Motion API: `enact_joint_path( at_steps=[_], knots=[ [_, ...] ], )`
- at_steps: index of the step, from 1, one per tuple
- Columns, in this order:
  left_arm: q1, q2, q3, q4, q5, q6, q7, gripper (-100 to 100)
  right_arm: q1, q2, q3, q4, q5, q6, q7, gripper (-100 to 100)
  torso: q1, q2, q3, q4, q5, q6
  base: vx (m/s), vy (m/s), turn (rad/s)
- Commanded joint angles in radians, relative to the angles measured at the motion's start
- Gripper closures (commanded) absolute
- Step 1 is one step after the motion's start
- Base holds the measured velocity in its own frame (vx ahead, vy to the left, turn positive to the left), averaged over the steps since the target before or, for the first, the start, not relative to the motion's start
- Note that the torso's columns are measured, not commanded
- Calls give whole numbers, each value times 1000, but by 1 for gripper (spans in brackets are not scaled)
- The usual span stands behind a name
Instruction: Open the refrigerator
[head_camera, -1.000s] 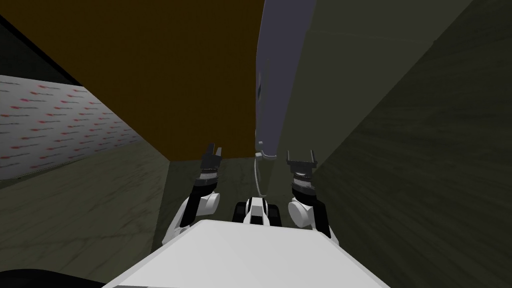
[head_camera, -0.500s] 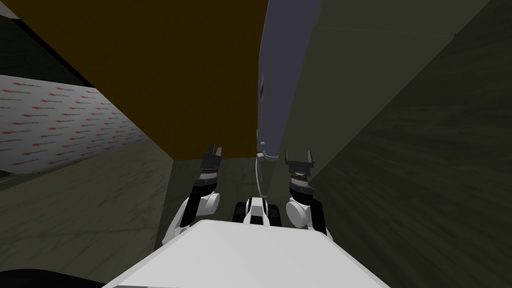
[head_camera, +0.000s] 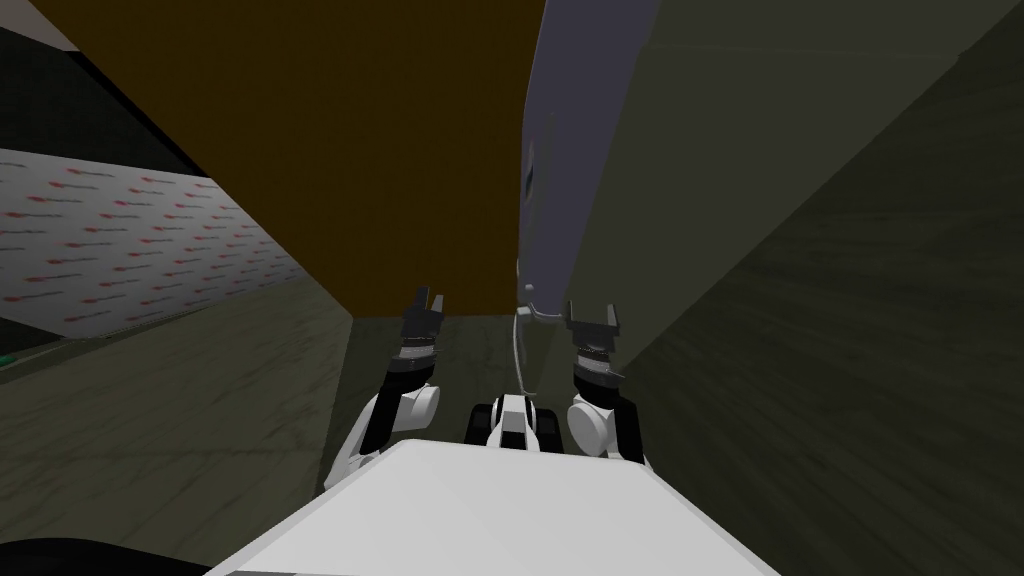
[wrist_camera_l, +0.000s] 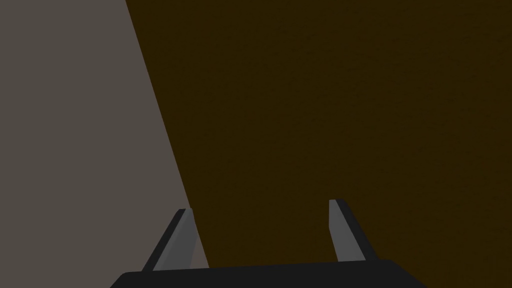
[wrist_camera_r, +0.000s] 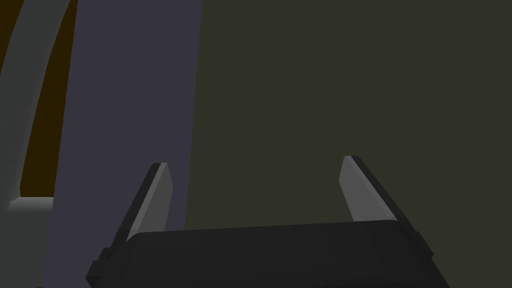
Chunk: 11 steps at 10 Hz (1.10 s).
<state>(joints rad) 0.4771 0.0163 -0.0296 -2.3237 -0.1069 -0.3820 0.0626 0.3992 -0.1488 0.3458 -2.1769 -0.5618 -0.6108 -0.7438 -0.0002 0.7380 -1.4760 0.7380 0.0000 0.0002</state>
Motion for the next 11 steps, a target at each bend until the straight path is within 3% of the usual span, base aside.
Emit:
enact_joint_path(
  at_steps=[1, 11],
  knots=[
    [0, 0, 0, 0, 0, 0, 0, 0, -7, 1, 23, 10, -40, -8, -65, -100, 0, 0, 0, 0, 0, 0, 11, 8, 34],
    [0, 0, 0, 0, 0, 0, 0, 0, -44, 11, 123, 73, -213, -38, -319, -100, 0, 0, 0, 0, 0, 0, 11, 8, 48]
  ],
)
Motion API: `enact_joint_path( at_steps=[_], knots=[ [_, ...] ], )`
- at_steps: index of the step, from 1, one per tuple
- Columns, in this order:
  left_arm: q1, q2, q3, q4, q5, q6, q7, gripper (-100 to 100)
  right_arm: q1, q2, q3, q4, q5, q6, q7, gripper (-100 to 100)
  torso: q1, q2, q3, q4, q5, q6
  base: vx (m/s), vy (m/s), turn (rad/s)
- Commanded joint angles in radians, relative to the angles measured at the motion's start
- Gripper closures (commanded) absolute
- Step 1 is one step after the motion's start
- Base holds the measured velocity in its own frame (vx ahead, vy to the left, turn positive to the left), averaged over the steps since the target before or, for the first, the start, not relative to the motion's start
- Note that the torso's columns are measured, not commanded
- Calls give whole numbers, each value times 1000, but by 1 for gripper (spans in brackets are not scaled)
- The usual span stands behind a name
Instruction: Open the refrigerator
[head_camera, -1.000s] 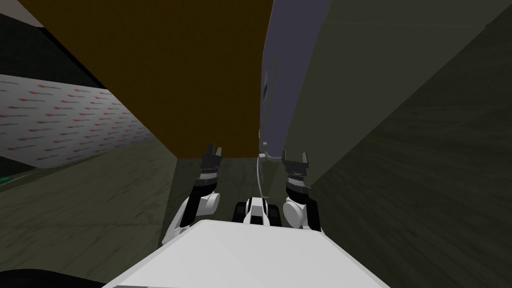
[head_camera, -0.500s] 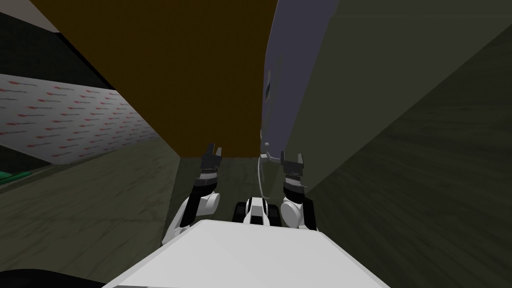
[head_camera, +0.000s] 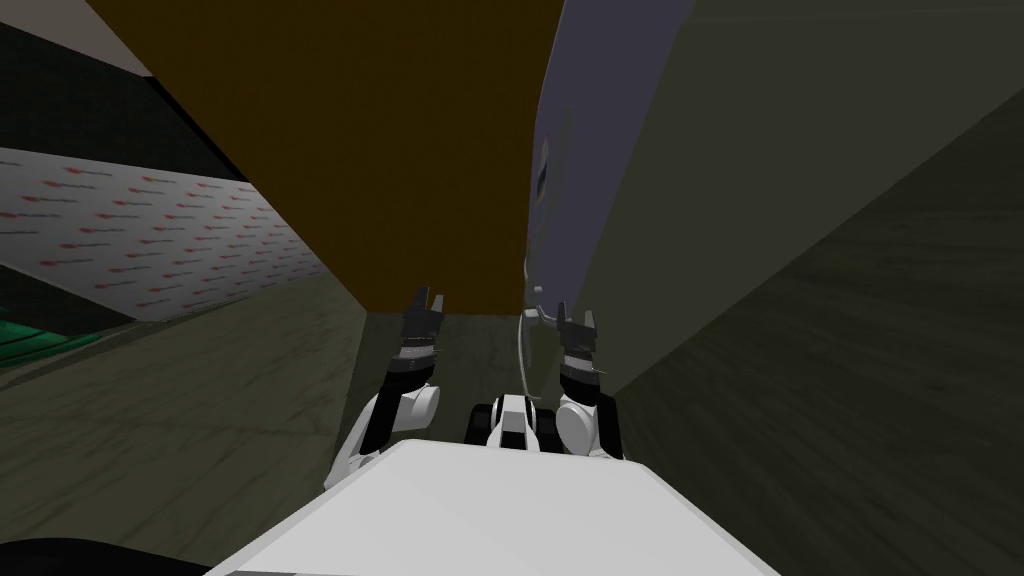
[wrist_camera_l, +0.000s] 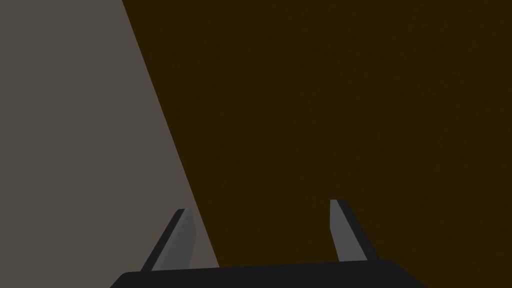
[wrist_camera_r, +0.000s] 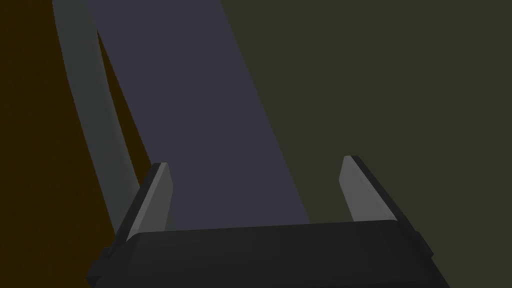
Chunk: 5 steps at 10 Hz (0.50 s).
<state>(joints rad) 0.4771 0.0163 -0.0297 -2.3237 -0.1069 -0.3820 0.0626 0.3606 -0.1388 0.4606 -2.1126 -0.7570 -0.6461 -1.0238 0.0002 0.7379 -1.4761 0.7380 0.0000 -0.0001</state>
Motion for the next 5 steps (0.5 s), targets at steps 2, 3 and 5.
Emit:
enact_joint_path(
  at_steps=[2, 3, 5],
  knots=[
    [0, 0, 0, 0, 0, 0, 0, 0, -13, 4, 28, 23, -52, -8, -89, -100, 0, 0, 0, 0, 0, 0, 11, 7, 40],
    [0, 0, 0, 0, 0, 0, 0, 0, -21, 7, 48, 39, -86, -13, -125, -100, 0, 0, 0, 0, 0, 0, 12, 7, 60],
    [0, 0, 0, 0, 0, 0, 0, 0, -29, 10, 67, 54, -119, -18, -174, -100, 0, -2, -1, -1, 0, -1, 6, 4, 41]
  ],
)
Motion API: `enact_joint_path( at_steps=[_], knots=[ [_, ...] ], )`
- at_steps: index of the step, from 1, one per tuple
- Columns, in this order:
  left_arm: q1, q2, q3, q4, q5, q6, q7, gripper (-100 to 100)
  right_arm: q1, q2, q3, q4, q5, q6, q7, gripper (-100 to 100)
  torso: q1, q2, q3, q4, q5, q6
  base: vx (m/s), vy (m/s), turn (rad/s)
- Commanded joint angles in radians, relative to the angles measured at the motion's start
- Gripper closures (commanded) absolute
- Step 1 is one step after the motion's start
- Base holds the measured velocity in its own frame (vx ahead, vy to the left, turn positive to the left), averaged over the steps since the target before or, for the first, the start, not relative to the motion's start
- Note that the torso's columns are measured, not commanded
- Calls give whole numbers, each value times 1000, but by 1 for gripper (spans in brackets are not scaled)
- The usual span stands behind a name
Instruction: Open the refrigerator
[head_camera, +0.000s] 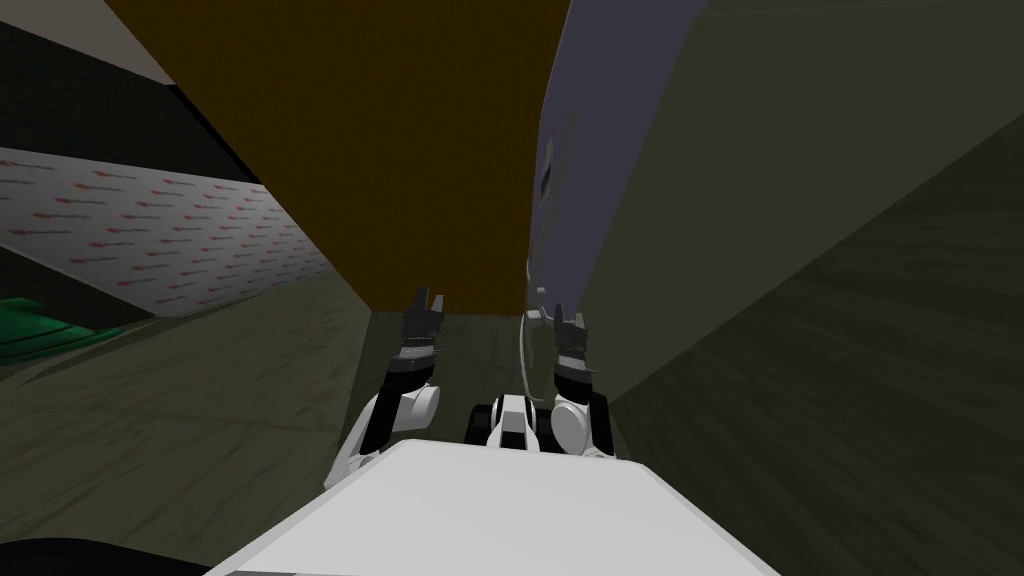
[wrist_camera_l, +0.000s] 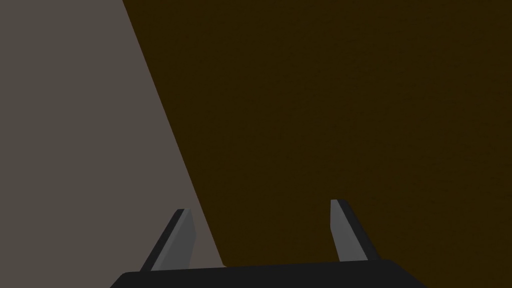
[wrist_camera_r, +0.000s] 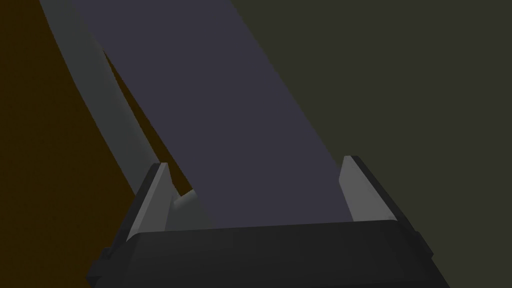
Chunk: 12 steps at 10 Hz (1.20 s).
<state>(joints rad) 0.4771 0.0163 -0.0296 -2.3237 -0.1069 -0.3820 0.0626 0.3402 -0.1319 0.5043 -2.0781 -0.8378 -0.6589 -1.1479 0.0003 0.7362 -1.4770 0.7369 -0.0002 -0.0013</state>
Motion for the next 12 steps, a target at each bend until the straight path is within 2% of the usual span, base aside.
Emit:
enact_joint_path(
  at_steps=[1, 4, 7, 9, 10, 12],
  knots=[
    [0, 0, 0, 0, 0, 0, 0, 0, -9, 3, 23, 19, -38, -5, -63, -100, 0, -4, -2, -2, -1, -1, -2, 7, 41],
    [0, 0, 0, 0, 0, 0, 0, 0, -24, 6, 60, 49, -102, -14, -149, -100, -3, -11, -6, -6, -2, 0, 9, 11, 43],
    [0, 0, 0, 0, 0, 0, 0, 0, -30, 7, 77, 62, -132, -19, -200, -100, -6, -18, -9, -12, -5, -1, 11, 4, 41],
    [0, 0, 0, 0, 0, 0, 0, 0, -43, 7, 109, 85, -184, -28, -265, -100, -6, -21, -11, -14, -6, -1, 7, 7, 67],
    [0, 0, 0, 0, 0, 0, 0, 0, -43, 7, 109, 85, -186, -28, -280, -100, -6, -22, -12, -15, -5, -1, 3, 11, 32],
    [0, 0, 0, 0, 0, 0, 0, 0, -53, 4, 136, 103, -233, -36, -345, -100, -6, -20, -11, -14, -4, 0, 14, 8, 43]
  ],
)
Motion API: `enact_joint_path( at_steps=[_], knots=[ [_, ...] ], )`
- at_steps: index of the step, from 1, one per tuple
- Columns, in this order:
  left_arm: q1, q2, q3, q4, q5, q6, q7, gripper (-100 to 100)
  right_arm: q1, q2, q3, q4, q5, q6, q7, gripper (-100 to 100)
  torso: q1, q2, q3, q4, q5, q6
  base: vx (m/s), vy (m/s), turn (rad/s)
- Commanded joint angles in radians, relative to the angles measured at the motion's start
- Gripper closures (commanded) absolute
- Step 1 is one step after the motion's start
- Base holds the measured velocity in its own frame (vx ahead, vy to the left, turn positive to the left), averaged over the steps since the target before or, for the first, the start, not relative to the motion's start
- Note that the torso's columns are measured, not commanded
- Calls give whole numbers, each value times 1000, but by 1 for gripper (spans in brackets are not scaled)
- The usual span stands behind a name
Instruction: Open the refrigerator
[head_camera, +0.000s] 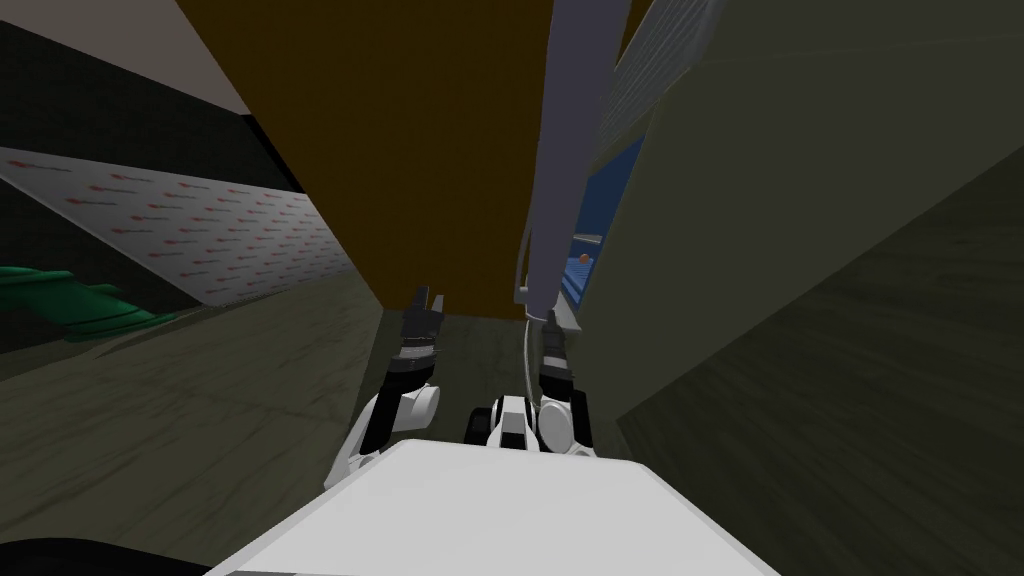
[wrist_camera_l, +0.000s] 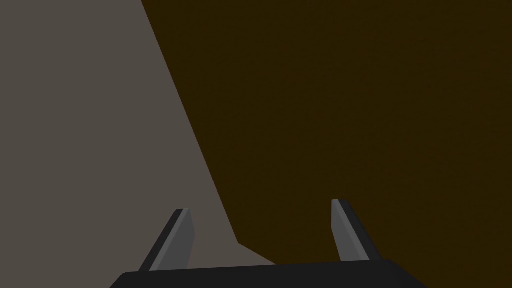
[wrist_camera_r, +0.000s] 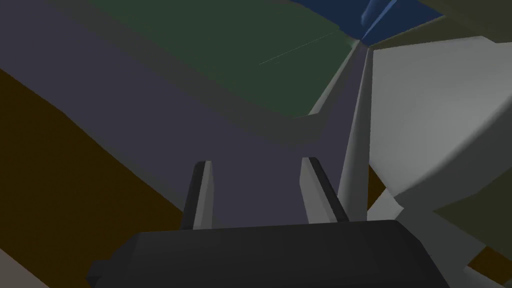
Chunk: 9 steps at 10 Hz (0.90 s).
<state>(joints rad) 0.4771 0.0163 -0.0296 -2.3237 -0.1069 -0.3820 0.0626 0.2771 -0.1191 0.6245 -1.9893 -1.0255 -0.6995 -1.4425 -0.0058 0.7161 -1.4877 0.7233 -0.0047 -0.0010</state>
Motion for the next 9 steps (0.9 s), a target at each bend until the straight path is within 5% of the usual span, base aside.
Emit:
enact_joint_path(
  at_steps=[1, 5, 9],
  knots=[
    [0, 0, 0, 0, 0, 0, 0, 0, 6, -11, 27, 21, -65, 2, -81, -100, 0, 1, 0, 1, 0, 0, 17, 10, 56],
    [0, 0, 0, 0, 0, 0, 0, 0, -5, -21, 58, 37, -118, -8, -160, -100, 1, 3, 2, 3, 1, 1, 12, 7, 42],
    [0, 0, 0, 0, 0, 0, 0, 0, -7, 24, 49, -4, -137, 41, -81, -100, 6, 22, 12, 15, 5, 1, 36, -10, -18]
  ],
)
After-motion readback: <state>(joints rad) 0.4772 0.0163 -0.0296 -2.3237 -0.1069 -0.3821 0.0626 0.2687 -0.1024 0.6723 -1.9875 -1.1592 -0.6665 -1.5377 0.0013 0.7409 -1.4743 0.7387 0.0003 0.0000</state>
